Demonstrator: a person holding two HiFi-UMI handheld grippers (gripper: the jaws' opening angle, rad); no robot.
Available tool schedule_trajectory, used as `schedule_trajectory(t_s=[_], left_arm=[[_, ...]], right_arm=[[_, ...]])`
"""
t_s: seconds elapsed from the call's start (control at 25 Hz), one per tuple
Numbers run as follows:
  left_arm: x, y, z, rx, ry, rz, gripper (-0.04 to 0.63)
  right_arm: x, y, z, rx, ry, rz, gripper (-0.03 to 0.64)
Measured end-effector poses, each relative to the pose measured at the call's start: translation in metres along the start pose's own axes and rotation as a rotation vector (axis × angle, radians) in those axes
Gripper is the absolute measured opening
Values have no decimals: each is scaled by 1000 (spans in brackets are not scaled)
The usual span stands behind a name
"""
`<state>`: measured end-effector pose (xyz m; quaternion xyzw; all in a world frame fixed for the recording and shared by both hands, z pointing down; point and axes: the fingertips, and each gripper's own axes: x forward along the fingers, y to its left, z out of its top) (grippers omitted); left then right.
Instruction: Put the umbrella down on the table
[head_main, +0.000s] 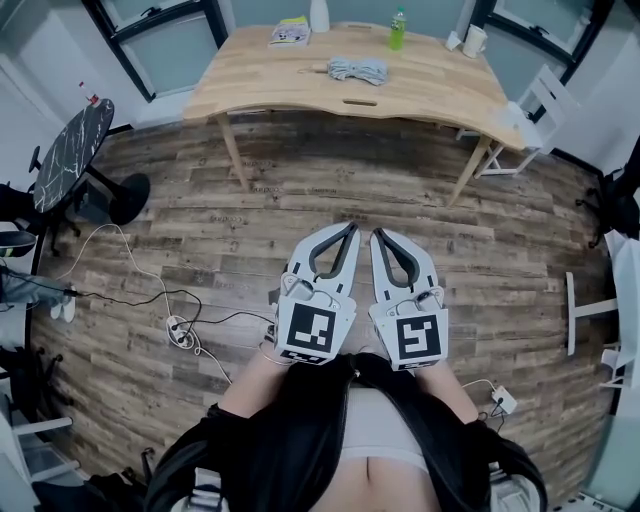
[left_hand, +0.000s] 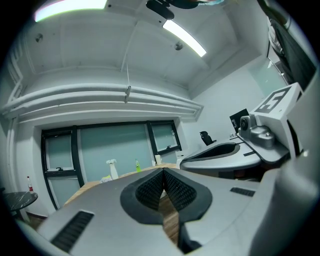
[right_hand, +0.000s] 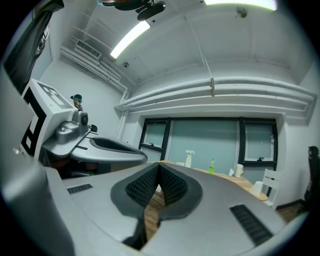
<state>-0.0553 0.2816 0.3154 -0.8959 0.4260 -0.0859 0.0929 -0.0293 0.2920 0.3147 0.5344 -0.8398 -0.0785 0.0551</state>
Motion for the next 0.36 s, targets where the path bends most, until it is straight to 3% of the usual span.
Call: schedule_trajectory(t_s=[0.36], left_arm=[[-3, 4, -4, -5, -2, -5, 6]], right_arm=[[0, 4, 0, 1, -1, -11, 26]])
